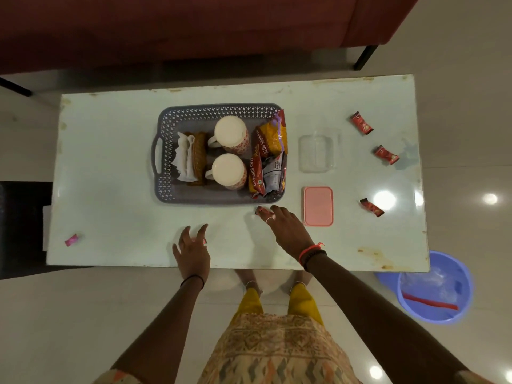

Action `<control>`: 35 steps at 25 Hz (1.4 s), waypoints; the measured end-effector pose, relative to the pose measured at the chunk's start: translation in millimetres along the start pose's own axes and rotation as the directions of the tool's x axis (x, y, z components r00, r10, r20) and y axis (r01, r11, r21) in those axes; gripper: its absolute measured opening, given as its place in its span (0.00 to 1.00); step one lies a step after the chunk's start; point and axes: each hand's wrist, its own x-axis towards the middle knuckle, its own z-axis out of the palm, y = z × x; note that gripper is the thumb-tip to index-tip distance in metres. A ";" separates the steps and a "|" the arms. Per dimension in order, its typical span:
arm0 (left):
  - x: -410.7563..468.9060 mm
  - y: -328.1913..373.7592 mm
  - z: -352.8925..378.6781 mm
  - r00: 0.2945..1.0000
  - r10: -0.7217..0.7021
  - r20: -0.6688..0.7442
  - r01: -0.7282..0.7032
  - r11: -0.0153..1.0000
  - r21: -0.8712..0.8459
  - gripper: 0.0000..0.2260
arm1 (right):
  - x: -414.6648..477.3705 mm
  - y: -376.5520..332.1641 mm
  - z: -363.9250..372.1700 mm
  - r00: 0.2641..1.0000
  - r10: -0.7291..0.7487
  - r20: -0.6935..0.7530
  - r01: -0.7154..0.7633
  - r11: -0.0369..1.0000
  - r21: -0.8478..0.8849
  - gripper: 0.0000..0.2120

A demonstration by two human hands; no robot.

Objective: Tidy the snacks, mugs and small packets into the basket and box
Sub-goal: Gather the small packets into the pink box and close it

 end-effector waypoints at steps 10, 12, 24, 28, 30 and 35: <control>35.7 -28.8 1.7 0.999 0.044 0.033 -0.036 0.977 -0.208 0.10 | 22.5 -11.1 15.9 0.997 0.015 0.071 -0.009 0.996 -0.084 0.24; 40.7 -33.8 0.9 0.997 0.055 0.058 -0.037 0.959 -0.280 0.08 | 25.4 -9.1 16.8 0.997 0.034 0.069 -0.028 0.996 -0.084 0.22; -3.7 66.7 -6.9 0.935 0.340 0.098 -0.226 0.788 -0.573 0.08 | 6.0 50.9 -19.2 0.796 0.592 -0.124 -0.460 0.725 0.513 0.11; -16.3 120.9 -6.9 0.898 0.432 0.083 -0.287 0.719 -0.633 0.07 | 18.9 85.1 -61.6 0.680 0.674 -0.287 -0.374 0.657 0.655 0.09; -17.8 145.5 -9.7 0.888 0.457 0.055 -0.306 0.675 -0.671 0.07 | 32.5 100.2 -84.2 0.661 0.669 -0.340 -0.351 0.676 0.648 0.08; -7.7 197.3 -20.6 0.873 0.487 -0.011 -0.345 0.603 -0.719 0.08 | 66.3 127.4 -109.9 0.746 0.596 -0.296 -0.372 0.743 0.557 0.07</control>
